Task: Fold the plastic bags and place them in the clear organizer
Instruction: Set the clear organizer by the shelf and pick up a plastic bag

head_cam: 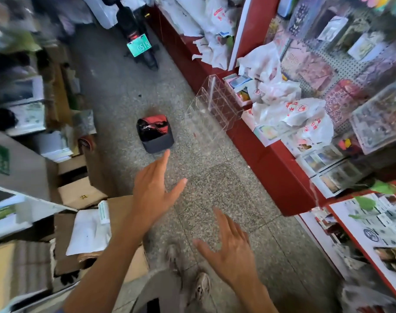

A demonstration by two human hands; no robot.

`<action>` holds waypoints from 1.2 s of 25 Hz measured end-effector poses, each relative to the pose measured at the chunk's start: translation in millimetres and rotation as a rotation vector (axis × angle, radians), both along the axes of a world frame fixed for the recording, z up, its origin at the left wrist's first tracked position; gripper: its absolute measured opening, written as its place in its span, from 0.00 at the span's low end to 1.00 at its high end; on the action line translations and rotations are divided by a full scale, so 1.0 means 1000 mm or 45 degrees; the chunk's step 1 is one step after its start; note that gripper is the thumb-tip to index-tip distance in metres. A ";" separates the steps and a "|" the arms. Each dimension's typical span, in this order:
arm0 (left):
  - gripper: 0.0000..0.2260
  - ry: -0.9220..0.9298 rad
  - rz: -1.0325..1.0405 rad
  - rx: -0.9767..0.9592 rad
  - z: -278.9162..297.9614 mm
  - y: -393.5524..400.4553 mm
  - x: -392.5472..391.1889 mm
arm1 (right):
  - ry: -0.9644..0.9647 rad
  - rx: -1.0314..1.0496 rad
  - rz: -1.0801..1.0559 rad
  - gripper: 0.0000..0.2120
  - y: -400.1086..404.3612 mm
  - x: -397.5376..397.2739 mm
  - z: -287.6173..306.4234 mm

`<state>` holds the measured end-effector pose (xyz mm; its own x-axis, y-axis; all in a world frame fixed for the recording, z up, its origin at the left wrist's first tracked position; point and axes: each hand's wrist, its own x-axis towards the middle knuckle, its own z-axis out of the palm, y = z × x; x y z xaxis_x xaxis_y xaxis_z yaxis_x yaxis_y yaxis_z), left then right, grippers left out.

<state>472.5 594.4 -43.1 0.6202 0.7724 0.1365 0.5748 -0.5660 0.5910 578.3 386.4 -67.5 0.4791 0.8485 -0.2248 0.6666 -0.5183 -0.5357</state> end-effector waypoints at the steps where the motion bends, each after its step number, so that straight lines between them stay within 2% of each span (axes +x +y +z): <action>1: 0.38 0.011 0.022 -0.019 -0.002 0.022 0.011 | 0.021 -0.014 0.004 0.44 0.022 0.012 -0.002; 7: 0.38 -0.024 0.061 -0.162 -0.011 0.164 0.074 | -0.001 0.043 -0.081 0.44 0.165 0.078 -0.023; 15: 0.36 -0.100 0.039 -0.227 -0.013 0.349 0.158 | -0.007 0.056 -0.205 0.42 0.337 0.155 -0.014; 17: 0.35 -0.106 0.028 -0.246 -0.011 0.383 0.179 | 0.015 0.032 -0.208 0.44 0.374 0.170 -0.014; 19: 0.35 -0.092 0.019 -0.269 -0.016 0.430 0.205 | 0.039 0.029 -0.206 0.46 0.421 0.193 -0.020; 23: 0.36 -0.020 0.040 -0.308 -0.034 0.525 0.247 | 0.118 0.019 -0.172 0.43 0.518 0.247 -0.039; 27: 0.37 0.038 0.008 -0.342 -0.037 0.608 0.275 | 0.164 -0.002 -0.145 0.48 0.609 0.292 -0.042; 30: 0.36 0.043 0.020 -0.328 -0.031 0.675 0.292 | 0.170 -0.042 -0.150 0.49 0.666 0.312 -0.036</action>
